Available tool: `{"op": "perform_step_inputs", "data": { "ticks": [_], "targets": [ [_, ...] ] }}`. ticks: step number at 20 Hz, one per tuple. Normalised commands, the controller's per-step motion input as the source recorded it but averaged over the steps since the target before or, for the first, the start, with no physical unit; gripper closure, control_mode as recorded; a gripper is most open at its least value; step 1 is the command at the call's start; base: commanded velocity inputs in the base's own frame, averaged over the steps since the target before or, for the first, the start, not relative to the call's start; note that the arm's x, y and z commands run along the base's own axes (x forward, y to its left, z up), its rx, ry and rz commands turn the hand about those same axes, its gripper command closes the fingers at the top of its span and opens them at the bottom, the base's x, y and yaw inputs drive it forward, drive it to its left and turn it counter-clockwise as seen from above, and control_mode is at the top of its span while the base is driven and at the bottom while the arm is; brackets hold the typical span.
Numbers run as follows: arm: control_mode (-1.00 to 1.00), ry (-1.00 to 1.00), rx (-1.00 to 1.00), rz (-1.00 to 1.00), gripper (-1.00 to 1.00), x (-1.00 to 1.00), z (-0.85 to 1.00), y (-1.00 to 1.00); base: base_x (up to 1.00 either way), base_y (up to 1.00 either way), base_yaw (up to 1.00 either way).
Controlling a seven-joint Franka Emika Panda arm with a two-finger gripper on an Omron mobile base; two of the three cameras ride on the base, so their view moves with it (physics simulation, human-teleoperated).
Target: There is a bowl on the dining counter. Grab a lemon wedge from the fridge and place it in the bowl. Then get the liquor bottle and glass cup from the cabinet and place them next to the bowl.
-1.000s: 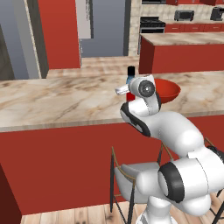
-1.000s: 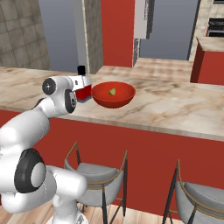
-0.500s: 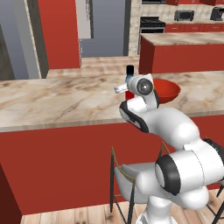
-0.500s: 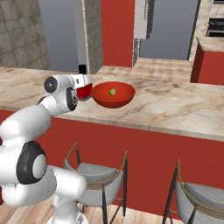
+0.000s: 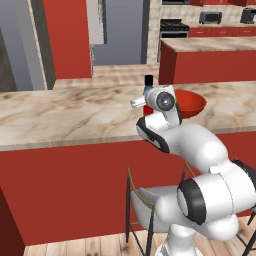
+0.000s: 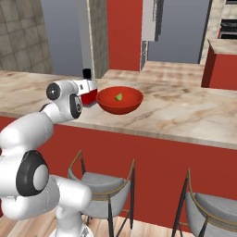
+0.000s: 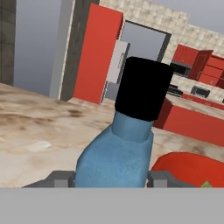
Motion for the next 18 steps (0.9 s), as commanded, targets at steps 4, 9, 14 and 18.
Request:
{"op": "perform_step_inputs", "data": {
  "ticks": [4, 9, 14, 18],
  "targets": [
    [-1.00, 0.00, 0.00, 0.00, -1.00, 0.00, -0.02, 0.00, 0.00, 0.00, 0.00],
    [-1.00, 0.00, 0.00, 0.00, -1.00, -0.14, 0.09, 0.00, 0.00, 0.00, 0.00],
    [-1.00, -0.01, 0.01, 0.00, -1.00, -0.20, 0.35, 0.00, 0.00, 0.00, 0.00],
    [-1.00, -0.10, 0.01, 0.00, -1.00, -0.07, 0.68, 0.00, 0.00, 0.00, 0.00]
  ]
}}
